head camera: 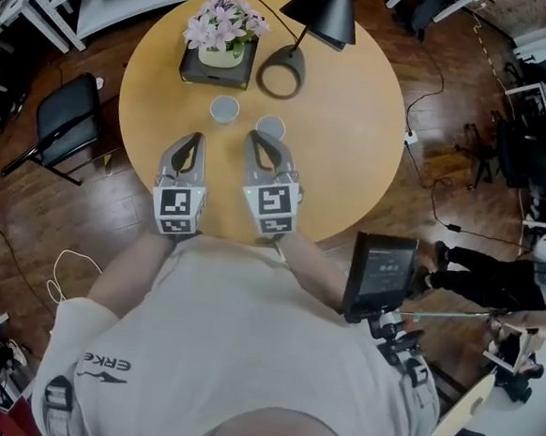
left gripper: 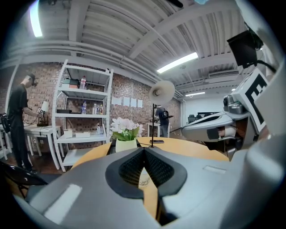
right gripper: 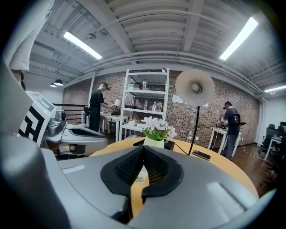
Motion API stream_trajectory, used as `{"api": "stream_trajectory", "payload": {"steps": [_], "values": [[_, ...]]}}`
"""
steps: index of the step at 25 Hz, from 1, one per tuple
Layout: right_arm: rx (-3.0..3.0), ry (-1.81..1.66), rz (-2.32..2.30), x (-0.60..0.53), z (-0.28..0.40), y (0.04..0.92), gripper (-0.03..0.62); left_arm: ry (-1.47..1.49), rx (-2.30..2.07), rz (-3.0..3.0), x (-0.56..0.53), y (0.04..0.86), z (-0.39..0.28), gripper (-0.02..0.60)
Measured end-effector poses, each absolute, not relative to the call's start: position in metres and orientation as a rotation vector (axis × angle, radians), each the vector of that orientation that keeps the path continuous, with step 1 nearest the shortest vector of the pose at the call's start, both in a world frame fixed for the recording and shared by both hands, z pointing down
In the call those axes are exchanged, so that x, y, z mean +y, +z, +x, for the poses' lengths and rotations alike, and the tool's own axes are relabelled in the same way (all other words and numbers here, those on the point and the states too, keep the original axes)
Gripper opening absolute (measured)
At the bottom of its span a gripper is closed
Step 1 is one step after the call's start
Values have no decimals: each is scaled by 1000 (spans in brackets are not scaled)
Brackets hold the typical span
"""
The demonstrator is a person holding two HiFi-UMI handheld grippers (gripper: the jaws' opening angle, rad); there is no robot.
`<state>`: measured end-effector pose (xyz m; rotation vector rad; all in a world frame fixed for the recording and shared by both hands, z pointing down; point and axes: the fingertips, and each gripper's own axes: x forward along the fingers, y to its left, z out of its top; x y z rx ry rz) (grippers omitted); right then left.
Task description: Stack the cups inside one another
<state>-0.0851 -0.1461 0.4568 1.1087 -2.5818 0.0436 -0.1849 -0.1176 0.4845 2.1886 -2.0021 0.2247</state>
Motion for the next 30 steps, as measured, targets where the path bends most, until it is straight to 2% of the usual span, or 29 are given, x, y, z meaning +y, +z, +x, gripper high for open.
{"api": "stream_trajectory", "payload": {"steps": [13, 30], "values": [[-2476, 149, 1115, -170, -116, 512, 14, 281, -1882, 2179, -152, 542, -214, 2], [-2352, 307, 1126, -181, -130, 577, 14, 413, -1707, 2188, -183, 610, -208, 2]]}}
